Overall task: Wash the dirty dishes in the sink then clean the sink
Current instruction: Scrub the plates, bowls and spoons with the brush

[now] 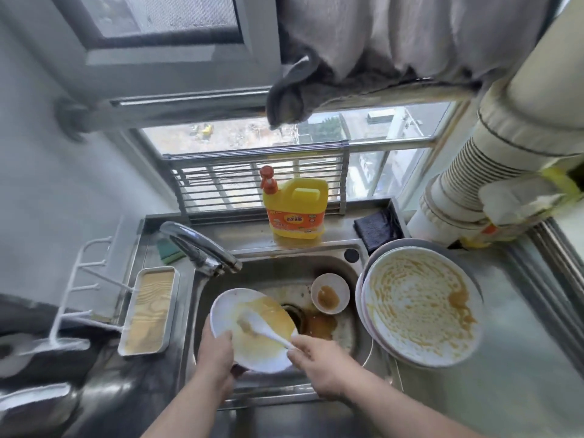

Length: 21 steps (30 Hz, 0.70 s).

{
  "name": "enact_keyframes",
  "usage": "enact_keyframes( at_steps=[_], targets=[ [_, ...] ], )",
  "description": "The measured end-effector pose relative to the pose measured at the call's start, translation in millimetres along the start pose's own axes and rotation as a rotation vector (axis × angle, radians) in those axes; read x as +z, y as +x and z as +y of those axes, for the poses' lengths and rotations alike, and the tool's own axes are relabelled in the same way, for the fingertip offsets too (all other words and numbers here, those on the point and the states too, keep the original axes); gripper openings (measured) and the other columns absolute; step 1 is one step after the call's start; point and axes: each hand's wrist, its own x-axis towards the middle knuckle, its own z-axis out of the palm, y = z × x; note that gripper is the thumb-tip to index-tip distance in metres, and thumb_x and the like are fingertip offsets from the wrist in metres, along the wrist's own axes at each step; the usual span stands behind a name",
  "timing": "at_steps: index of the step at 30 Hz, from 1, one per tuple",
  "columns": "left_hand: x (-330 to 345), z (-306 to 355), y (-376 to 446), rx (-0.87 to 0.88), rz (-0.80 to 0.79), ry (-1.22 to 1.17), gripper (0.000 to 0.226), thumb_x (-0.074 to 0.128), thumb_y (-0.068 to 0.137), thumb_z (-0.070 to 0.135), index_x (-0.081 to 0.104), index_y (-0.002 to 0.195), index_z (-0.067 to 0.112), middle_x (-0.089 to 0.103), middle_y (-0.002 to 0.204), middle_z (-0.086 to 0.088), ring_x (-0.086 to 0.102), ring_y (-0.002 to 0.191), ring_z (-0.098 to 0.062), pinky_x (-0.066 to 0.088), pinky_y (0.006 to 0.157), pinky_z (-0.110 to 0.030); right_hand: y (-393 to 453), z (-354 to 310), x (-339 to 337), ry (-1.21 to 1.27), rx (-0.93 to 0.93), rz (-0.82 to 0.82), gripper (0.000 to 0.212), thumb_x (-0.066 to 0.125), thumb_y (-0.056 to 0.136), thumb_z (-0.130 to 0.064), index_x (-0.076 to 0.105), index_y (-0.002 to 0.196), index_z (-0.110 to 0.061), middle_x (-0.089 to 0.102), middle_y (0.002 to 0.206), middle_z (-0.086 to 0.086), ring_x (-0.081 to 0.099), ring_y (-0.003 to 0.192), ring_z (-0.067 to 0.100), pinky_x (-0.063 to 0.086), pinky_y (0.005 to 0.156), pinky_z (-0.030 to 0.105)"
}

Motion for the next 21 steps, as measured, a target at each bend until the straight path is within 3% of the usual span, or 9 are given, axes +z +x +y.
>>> enact_keyframes(
  at_steps=[2,4,6,9,11,13,16,19,21],
  targets=[
    [7.1,-4.1,-7.9,-0.033,0.028,-0.124,0.033,0.048,0.103,0.024,0.060,0.124,0.046,0.068,0.122,-0.012,0.068,0.106,-0.045,0.061,0.067,-0.063,3.0,-17.3,6.1,-0.101,-0.031,-0.017,0.033,0.035,0.100,-0.059,0.052,0.087,-0.034,0.057,0.076,-0.005,0.052,0.077,0.022,0.037,0.063,0.038],
    [14.8,-10.6,-12.0,-0.044,0.057,-0.168,0.025,0.042,0.112,0.038,0.057,0.131,0.045,0.068,0.123,-0.009,0.069,0.105,-0.042,0.060,0.065,-0.059,16.7,-32.6,10.4,-0.135,-0.034,0.026,0.039,0.025,0.101,-0.058,0.049,0.081,-0.034,0.057,0.078,-0.005,0.053,0.078,0.023,0.036,0.060,0.038],
    [22.1,-13.7,-15.1,-0.065,0.066,-0.192,0.026,0.038,0.114,0.039,0.056,0.130,0.048,0.069,0.118,-0.004,0.069,0.103,-0.038,0.061,0.066,-0.060,35.2,-38.2,7.1,-0.142,-0.018,0.094,0.041,0.021,0.105,-0.055,0.051,0.087,-0.033,0.063,0.090,-0.004,0.055,0.084,0.024,0.041,0.068,0.040],
    [22.1,-8.0,-9.2,-0.062,0.100,-0.176,0.023,0.041,0.113,0.035,0.056,0.130,0.043,0.067,0.118,-0.004,0.068,0.105,-0.038,0.060,0.078,-0.066,49.4,-6.7,-11.0,-0.235,0.128,0.171,0.041,0.021,0.109,-0.047,0.056,0.100,-0.029,0.064,0.101,0.003,0.059,0.091,0.030,0.049,0.079,0.040],
    [11.9,-1.7,3.2,-0.029,0.145,-0.134,0.024,0.043,0.113,0.036,0.053,0.134,0.039,0.065,0.123,-0.009,0.066,0.108,-0.040,0.059,0.087,-0.064,42.8,27.0,-13.9,-0.309,0.180,0.138,0.039,0.021,0.108,-0.046,0.054,0.095,-0.028,0.064,0.105,0.004,0.062,0.100,0.033,0.048,0.081,0.038],
    [1.9,1.7,15.5,0.017,0.176,-0.108,0.027,0.043,0.113,0.035,0.052,0.139,0.031,0.065,0.122,-0.011,0.067,0.105,-0.037,0.060,0.087,-0.056,24.5,44.0,6.8,-0.334,0.153,0.072,0.037,0.020,0.105,-0.048,0.045,0.086,-0.027,0.065,0.109,0.007,0.062,0.106,0.036,0.045,0.079,0.039],
    [0.9,-9.5,18.8,0.033,0.178,-0.105,0.029,0.043,0.113,0.036,0.057,0.135,0.024,0.069,0.111,-0.007,0.069,0.098,-0.030,0.060,0.079,-0.046,7.8,21.5,51.0,-0.373,-0.078,-0.085,0.021,0.021,0.103,-0.037,0.036,0.094,-0.026,0.060,0.111,0.010,0.061,0.104,0.039,0.044,0.079,0.044],
    [8.4,-21.3,10.2,0.024,0.142,-0.115,0.023,0.044,0.113,0.037,0.062,0.127,0.031,0.071,0.114,-0.007,0.071,0.098,-0.028,0.062,0.071,-0.041,40.7,-7.7,38.0,-0.329,-0.091,0.049,0.014,0.031,0.106,-0.021,0.044,0.106,-0.023,0.062,0.113,0.016,0.061,0.102,0.042,0.053,0.083,0.048],
    [8.3,-18.2,7.6,-0.010,0.131,-0.141,0.023,0.044,0.113,0.039,0.060,0.129,0.035,0.070,0.119,-0.007,0.069,0.104,-0.033,0.063,0.081,-0.054,55.5,1.9,6.9,-0.335,0.061,0.153,0.028,0.026,0.110,-0.028,0.053,0.112,-0.020,0.065,0.113,0.013,0.060,0.100,0.036,0.052,0.082,0.043]
  ],
)
